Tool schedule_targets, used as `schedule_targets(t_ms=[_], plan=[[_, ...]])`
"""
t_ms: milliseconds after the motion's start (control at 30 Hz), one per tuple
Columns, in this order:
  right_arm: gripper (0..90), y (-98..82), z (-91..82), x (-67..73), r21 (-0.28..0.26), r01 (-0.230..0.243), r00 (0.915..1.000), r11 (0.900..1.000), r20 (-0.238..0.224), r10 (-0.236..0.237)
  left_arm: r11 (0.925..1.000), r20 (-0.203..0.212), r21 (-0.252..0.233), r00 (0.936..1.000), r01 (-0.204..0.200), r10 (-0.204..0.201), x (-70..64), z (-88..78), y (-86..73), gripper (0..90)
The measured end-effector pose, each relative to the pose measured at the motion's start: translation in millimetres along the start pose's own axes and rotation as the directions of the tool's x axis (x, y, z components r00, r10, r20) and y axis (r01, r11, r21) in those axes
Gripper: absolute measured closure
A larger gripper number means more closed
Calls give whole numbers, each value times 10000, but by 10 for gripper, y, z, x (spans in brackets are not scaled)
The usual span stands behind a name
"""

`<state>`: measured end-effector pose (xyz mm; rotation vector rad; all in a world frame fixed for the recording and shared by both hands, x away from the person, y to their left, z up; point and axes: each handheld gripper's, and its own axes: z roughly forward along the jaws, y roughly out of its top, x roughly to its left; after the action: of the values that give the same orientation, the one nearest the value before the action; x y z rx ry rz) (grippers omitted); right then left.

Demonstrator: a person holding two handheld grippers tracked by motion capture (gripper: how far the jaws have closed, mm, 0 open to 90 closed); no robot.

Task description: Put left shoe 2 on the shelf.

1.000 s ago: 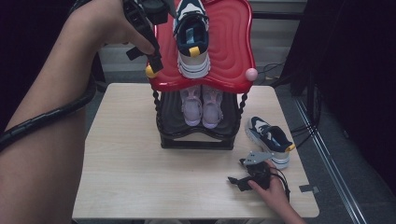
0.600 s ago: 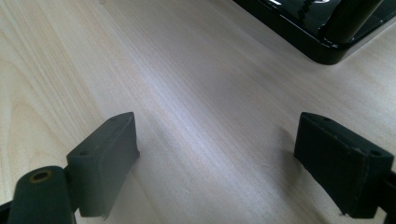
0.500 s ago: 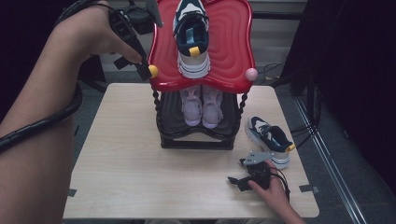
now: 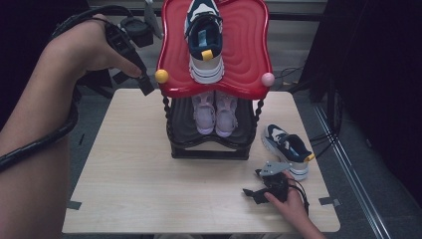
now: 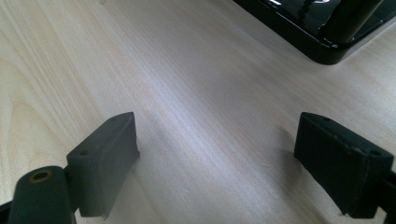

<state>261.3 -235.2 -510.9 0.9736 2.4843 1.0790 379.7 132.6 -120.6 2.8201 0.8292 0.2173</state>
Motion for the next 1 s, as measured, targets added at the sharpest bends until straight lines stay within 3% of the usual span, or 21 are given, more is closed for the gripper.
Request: schedule_targets(t_ms=[600, 1000], plan=[[126, 0, 0, 0, 4, 3, 10000, 10000, -3, -3, 9996, 234, 111, 9994, 270, -273, 65, 180, -321, 355], [126, 0, 0, 0, 4, 1, 10000, 10000, -4, -1, 9984, 437, 164, 9976, 533, -540, 90, 409, -535, 356]])
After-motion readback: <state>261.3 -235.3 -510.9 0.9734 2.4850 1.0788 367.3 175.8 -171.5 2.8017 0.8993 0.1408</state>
